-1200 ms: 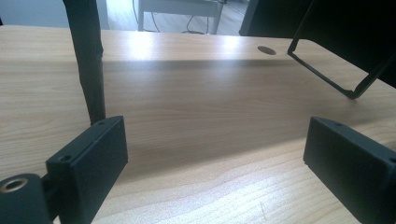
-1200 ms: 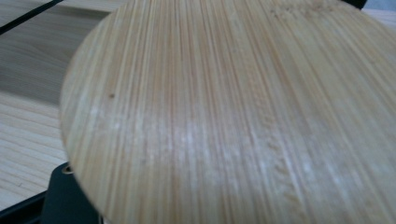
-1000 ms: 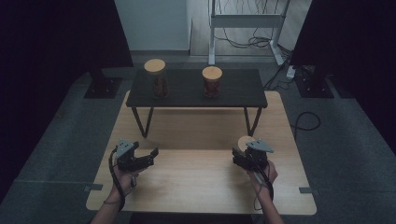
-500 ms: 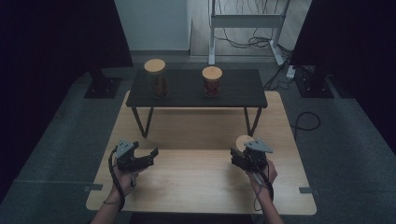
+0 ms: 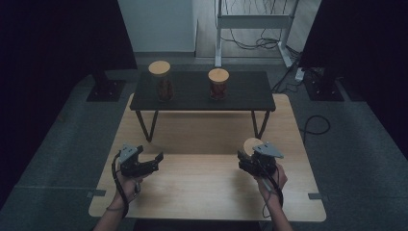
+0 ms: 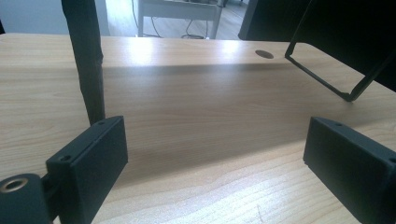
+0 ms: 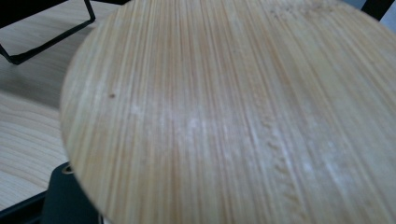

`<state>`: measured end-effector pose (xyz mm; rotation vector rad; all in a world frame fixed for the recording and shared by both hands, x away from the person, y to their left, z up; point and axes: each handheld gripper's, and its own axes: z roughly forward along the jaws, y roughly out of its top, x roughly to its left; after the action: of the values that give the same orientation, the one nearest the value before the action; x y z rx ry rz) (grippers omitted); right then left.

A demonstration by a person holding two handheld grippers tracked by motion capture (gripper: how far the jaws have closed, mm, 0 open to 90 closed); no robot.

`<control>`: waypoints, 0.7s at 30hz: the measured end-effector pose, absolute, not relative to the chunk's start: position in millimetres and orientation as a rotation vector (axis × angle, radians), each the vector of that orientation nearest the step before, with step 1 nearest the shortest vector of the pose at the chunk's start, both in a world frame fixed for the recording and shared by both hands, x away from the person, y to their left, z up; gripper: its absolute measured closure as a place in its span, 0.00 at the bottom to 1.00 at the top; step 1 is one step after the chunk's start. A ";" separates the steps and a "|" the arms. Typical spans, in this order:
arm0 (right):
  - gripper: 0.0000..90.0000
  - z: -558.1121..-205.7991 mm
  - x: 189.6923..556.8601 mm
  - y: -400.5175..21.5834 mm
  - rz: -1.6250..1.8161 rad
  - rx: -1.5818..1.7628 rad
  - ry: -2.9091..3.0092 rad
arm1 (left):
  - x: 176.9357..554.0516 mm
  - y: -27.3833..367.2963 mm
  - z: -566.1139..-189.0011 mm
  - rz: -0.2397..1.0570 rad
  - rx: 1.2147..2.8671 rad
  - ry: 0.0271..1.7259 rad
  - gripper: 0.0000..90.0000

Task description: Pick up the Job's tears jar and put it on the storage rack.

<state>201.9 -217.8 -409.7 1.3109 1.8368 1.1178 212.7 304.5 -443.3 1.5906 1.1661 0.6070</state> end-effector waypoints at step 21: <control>0.28 -401.0 197.0 -217.0 1.135 1.284 1.802 | 210.5 305.0 -441.3 0.610 1.579 1.163 0.07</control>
<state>197.0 -217.0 -401.0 1.2841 1.8020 1.1351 210.5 305.0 -441.3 1.5786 1.1631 0.6098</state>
